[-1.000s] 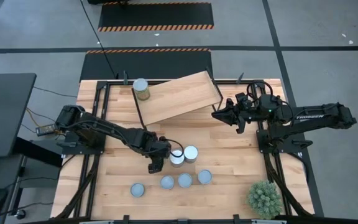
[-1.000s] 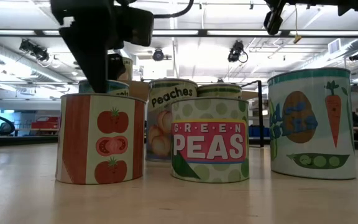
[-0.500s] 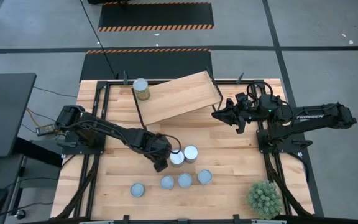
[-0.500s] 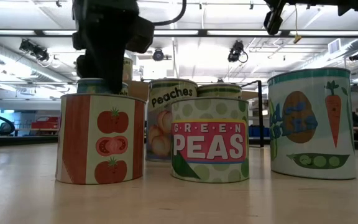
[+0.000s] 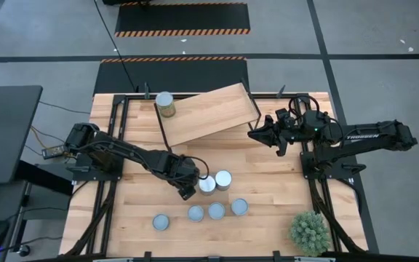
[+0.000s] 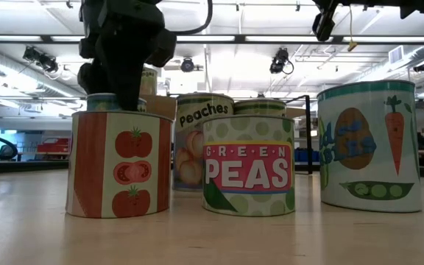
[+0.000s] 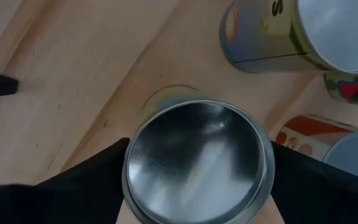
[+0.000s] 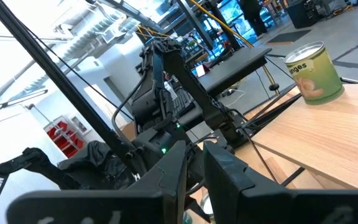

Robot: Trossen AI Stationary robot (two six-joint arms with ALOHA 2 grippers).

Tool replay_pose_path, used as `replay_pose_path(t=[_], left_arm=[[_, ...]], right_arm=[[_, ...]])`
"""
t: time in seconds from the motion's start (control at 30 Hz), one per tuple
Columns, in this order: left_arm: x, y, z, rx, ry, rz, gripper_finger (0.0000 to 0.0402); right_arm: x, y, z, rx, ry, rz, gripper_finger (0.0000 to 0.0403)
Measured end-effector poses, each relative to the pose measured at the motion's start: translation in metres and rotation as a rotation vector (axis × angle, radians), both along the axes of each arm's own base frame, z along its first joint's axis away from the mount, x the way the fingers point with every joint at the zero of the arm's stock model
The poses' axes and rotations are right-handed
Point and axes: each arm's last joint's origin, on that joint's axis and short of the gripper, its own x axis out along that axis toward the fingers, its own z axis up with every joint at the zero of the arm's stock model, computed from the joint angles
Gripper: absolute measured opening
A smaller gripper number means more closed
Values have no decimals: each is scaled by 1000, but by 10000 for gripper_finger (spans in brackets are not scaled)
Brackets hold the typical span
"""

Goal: Pick and place cans onto a shelf
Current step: Put the canned carrots on the shelf

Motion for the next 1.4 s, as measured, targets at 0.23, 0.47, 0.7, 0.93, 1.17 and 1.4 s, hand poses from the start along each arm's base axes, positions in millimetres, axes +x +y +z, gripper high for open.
replay_pose_path(t=[0.23,0.47,0.7,0.93,1.17,1.4], left_arm=[[0,1,0,1,1,-27,324],[4,14,27,45,42,-167,323],[19,49,69,19,-37,-279,323],[30,104,122,61,-225,-256,323],[22,154,160,129,-325,-168,323],[8,199,172,217,-339,-115,323]], right_arm=[[0,0,0,2,0,1,61],[0,0,0,-26,-1,15,62],[0,-1,0,-25,-1,-2,62],[0,-2,0,-22,-1,-27,62],[0,-2,0,-21,0,-39,62],[0,-3,-1,-22,10,-47,62]])
